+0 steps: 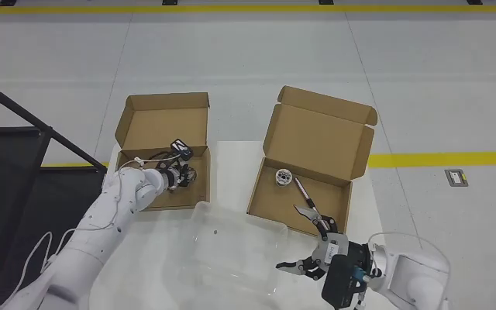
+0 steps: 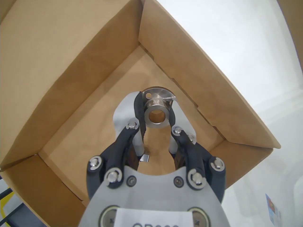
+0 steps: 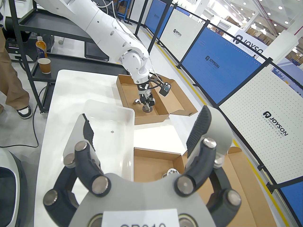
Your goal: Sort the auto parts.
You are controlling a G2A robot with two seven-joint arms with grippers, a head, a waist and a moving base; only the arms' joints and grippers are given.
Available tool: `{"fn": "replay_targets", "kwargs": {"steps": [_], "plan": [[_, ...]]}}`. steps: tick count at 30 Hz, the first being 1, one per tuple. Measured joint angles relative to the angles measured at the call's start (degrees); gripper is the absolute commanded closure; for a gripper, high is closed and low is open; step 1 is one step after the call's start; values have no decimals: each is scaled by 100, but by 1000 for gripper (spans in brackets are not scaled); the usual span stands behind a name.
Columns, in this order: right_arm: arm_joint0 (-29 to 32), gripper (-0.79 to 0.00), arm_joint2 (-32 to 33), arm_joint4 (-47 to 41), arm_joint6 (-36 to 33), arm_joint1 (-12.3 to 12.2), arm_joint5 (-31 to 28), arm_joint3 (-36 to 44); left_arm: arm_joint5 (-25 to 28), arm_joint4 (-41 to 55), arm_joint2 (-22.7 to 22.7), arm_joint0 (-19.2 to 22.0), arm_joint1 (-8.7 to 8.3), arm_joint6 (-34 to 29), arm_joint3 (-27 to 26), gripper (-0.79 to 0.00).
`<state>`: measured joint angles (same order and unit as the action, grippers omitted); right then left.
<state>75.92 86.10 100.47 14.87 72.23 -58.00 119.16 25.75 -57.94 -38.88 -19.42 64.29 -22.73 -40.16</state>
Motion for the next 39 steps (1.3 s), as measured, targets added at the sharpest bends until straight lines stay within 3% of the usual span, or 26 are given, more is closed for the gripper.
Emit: {"fn": "replay_targets", "kwargs": {"steps": [9,10,12,15,23,31,35,39], "plan": [[0,-785,0,0,0,0,0,0,137,-38,188,298,436,44,958,0],[0,-785,0,0,0,0,0,0,150,-49,193,322,469,56,1025,-145],[0,-785,0,0,0,0,0,0,170,-73,196,372,535,86,1166,-262],[0,-785,0,0,0,0,0,0,182,-113,183,436,612,123,1332,-265],[0,-785,0,0,0,0,0,0,335,-180,59,555,711,229,1525,-360],[0,-785,0,0,0,0,0,0,556,-294,-233,546,588,398,1140,-388],[0,-785,0,0,0,0,0,0,679,-249,-605,382,369,459,582,-388],[0,-785,0,0,0,0,0,0,976,164,-1318,-89,21,279,-468,-376]]}}
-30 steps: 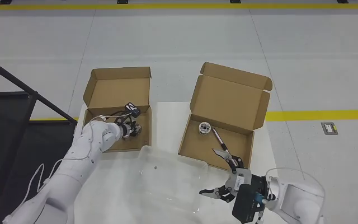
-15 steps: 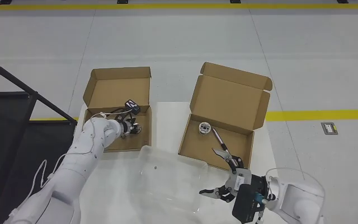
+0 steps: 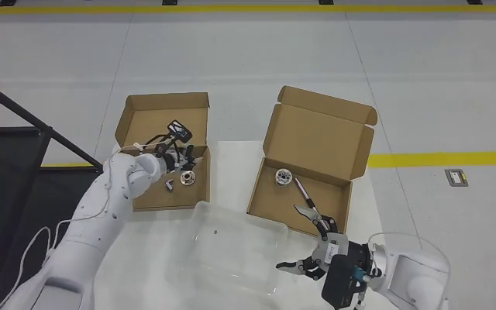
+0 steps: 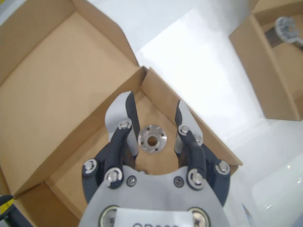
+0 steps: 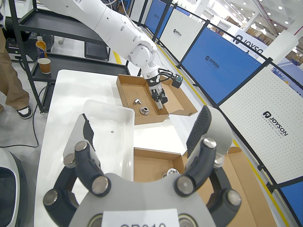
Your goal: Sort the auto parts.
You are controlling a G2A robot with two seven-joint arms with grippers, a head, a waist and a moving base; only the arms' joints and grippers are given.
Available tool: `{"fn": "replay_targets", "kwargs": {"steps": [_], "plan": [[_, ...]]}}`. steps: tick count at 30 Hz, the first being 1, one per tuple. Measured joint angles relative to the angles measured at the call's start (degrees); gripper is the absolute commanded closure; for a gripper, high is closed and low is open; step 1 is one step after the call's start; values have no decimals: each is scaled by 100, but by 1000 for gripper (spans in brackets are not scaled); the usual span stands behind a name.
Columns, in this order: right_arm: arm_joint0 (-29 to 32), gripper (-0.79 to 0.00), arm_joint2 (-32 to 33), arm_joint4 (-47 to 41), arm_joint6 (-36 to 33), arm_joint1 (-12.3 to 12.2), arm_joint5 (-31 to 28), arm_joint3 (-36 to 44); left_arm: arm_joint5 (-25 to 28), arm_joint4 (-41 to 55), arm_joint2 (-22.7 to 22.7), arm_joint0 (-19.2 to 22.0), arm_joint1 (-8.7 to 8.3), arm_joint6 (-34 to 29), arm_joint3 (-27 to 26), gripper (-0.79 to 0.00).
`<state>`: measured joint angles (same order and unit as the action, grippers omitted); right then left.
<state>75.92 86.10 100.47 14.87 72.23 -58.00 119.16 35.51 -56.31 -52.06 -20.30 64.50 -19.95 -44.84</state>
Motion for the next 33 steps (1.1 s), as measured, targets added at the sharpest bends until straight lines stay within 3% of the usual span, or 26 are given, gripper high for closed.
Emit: {"fn": "replay_targets", "kwargs": {"steps": [5,8,11,13,15,20,24,27,33], "plan": [[0,-785,0,0,0,0,0,0,301,799,-1202,-1092,-468,-492,-1855,-351],[0,-785,0,0,0,0,0,0,486,1473,-1879,-1767,-660,-799,-2817,-360],[0,-785,0,0,0,0,0,0,802,2285,-2406,-2249,-786,-1036,-3378,-366],[0,-785,0,0,0,0,0,0,1060,2846,-2650,-2453,-845,-1146,-3522,-391],[0,-785,0,0,0,0,0,0,1398,3594,-2838,-2623,-901,-1315,-3547,-785],[0,-785,0,0,0,0,0,0,2040,5259,-3008,-2621,-1054,-2189,-3231,-785],[0,-785,0,0,0,0,0,0,2221,6037,-3024,-2525,-1173,-2690,-3021,-785],[0,-785,0,0,0,0,0,0,2118,5968,-3083,-2459,-1296,-2767,-3024,-778],[0,-785,0,0,0,0,0,0,2115,5807,-3094,-2455,-1303,-2768,-3023,-784]]}}
